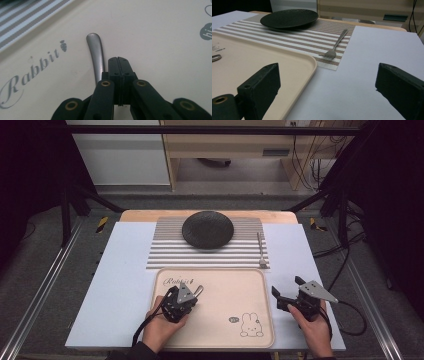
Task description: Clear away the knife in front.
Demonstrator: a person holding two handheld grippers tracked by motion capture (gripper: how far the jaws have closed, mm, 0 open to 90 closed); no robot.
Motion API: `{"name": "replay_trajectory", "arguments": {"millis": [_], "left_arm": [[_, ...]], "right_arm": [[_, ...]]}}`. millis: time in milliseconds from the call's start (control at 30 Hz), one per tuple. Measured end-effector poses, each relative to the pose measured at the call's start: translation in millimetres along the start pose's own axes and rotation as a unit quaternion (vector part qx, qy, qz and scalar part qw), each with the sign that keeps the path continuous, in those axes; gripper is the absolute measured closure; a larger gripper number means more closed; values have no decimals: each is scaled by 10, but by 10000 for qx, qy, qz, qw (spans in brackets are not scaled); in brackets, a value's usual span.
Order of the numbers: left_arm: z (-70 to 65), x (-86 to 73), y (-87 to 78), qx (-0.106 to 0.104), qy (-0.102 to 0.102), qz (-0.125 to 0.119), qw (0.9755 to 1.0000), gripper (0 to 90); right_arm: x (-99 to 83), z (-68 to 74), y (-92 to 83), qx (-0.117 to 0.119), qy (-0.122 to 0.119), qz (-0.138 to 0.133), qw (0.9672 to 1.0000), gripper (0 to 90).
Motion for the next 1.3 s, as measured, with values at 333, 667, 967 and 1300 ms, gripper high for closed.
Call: {"name": "replay_trajectory", "arguments": {"millis": [333,667,967,1300], "left_arm": [[59,16,98,37,16,141,9999,900],[167,22,145,200,16,234,9995,900],[354,-55,85,332,-111,338,9988,900],[571,-125,11,460,-269,403,9978,900]], "right_arm": [[-5,26,-15,34,-32,11,10000,50],[-6,25,-16,24,-38,17,10000,48],[-11,27,-16,6,-35,30,10000,47],[-8,25,-19,17,-32,16,10000,45]]}}
Point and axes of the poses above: each handheld gripper's, and its own axes: y roughly forward along the jaws, x roughly out of its top, z roughly to its left, the point moved 5 cm from there along y, roughly forward along the jaws, and after that the axes turned 3 degrees about x, right-handed, at the moved point
